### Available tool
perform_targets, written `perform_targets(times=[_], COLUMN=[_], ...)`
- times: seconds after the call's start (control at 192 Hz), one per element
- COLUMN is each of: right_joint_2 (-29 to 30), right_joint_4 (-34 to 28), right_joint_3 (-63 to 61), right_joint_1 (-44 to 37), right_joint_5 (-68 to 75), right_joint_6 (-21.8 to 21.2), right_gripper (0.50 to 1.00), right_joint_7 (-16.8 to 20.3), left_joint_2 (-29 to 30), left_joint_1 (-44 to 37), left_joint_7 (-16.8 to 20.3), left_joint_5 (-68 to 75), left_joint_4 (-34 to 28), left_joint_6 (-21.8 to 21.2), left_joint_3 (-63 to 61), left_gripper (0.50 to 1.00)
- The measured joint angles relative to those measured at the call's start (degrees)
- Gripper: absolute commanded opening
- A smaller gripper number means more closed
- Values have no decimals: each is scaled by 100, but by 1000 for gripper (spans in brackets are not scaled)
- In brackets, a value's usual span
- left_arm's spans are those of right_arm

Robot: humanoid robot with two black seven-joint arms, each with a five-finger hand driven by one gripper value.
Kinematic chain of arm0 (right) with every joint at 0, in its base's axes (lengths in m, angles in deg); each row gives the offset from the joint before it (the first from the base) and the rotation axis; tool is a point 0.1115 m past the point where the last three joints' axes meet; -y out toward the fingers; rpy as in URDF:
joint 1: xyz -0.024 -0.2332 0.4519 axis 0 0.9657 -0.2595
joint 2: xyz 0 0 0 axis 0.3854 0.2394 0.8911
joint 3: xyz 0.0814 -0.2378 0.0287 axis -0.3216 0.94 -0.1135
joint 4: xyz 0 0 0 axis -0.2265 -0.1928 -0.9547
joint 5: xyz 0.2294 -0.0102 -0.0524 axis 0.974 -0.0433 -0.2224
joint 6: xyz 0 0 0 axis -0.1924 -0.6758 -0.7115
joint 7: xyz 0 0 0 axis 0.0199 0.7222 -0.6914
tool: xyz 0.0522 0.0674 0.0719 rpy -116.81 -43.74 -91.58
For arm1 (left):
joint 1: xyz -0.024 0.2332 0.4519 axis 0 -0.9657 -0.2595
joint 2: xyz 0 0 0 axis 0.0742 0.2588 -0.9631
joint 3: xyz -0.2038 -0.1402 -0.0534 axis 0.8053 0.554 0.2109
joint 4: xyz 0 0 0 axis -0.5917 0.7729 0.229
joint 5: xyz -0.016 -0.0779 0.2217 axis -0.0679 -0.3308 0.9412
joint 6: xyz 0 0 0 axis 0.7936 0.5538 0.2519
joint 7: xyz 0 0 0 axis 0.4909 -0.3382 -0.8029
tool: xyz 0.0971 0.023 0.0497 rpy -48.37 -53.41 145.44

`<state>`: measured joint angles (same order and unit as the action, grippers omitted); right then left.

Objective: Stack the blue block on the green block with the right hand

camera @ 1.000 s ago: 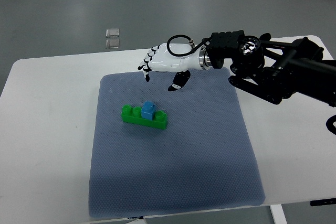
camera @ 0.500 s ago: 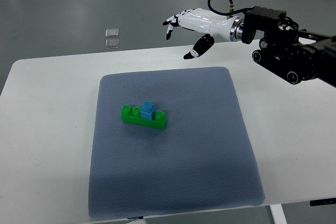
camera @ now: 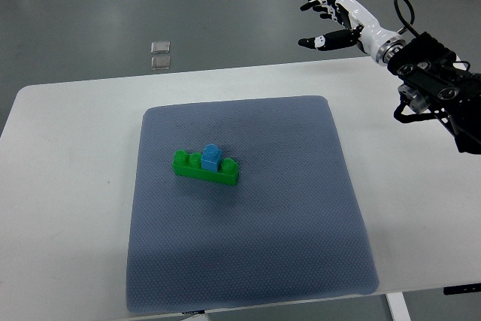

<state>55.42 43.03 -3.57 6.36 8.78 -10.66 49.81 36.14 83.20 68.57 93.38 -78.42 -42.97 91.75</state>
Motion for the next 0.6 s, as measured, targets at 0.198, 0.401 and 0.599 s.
perform_targets(times=[0.198, 0.401, 0.599], right_joint_2=[40, 155, 408], right_joint_4=[18, 19, 4], right_joint_3=[-4, -457, -1101], right_joint_1=[249, 436, 604], right_joint_5=[1859, 3081, 3591], right_joint_6=[-131, -368, -616], right_gripper=[913, 915, 915], right_joint_7=[238, 523, 790], left_joint_2=[0, 0, 0], left_joint_1=[0, 0, 0], left_joint_7=[-2, -2, -1], left_joint_5=[0, 0, 0], left_joint_4=[0, 0, 0], left_joint_6=[0, 0, 0], left_joint_3=[0, 0, 0], left_gripper=[1000, 1000, 1000])
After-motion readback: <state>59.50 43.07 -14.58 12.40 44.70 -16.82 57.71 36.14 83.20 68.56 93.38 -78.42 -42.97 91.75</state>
